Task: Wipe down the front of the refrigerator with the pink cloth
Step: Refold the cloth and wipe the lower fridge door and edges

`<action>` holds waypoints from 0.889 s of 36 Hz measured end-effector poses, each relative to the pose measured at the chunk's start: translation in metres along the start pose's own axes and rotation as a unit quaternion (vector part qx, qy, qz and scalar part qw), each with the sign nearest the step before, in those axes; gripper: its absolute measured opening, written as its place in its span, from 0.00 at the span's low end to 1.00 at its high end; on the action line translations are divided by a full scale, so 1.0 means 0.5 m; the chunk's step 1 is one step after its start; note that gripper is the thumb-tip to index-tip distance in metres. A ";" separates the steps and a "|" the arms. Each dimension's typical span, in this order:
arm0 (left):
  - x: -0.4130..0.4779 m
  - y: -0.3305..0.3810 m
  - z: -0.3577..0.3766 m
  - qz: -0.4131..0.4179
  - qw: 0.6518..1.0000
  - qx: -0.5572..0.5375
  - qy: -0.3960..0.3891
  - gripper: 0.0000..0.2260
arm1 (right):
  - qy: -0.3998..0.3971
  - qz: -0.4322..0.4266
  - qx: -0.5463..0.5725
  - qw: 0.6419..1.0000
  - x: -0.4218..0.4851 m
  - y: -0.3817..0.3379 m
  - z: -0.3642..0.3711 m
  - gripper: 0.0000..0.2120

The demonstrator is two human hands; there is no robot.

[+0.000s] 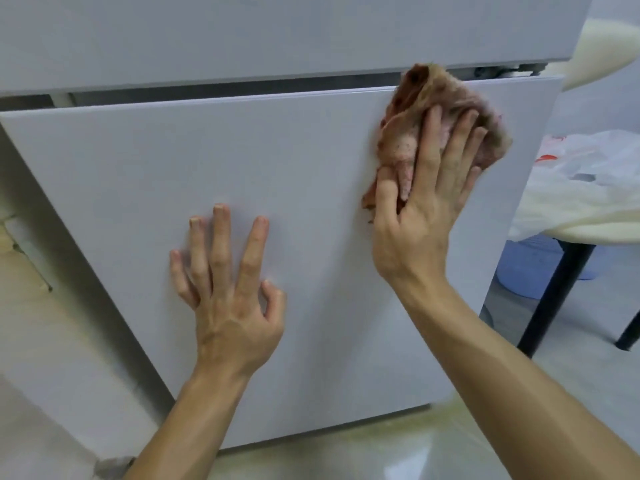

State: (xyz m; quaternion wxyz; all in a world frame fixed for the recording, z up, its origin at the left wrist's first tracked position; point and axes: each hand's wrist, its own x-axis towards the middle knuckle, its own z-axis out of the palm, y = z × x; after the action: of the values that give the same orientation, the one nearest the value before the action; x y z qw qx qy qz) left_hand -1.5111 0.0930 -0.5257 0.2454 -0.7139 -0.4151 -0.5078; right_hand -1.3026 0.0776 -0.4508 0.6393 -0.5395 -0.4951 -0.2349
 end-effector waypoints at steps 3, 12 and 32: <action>0.005 -0.009 -0.001 0.000 1.000 0.001 -0.006 0.39 | 0.022 0.000 -0.006 1.000 0.006 -0.001 0.004 0.34; 0.003 0.010 0.008 -0.009 1.000 0.009 0.014 0.39 | -0.188 -0.224 -0.129 0.947 -0.295 0.255 -0.054 0.39; 0.000 0.025 0.024 -0.004 1.000 -0.008 0.018 0.38 | -0.013 0.060 -0.008 0.998 0.052 0.097 -0.064 0.34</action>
State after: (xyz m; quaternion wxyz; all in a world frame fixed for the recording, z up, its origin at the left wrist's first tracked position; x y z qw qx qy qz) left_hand -1.4945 0.0954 -0.5293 0.2454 -0.7051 -0.4096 -0.5243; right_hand -1.2393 0.0693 -0.4476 0.6414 -0.5765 -0.4682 -0.1925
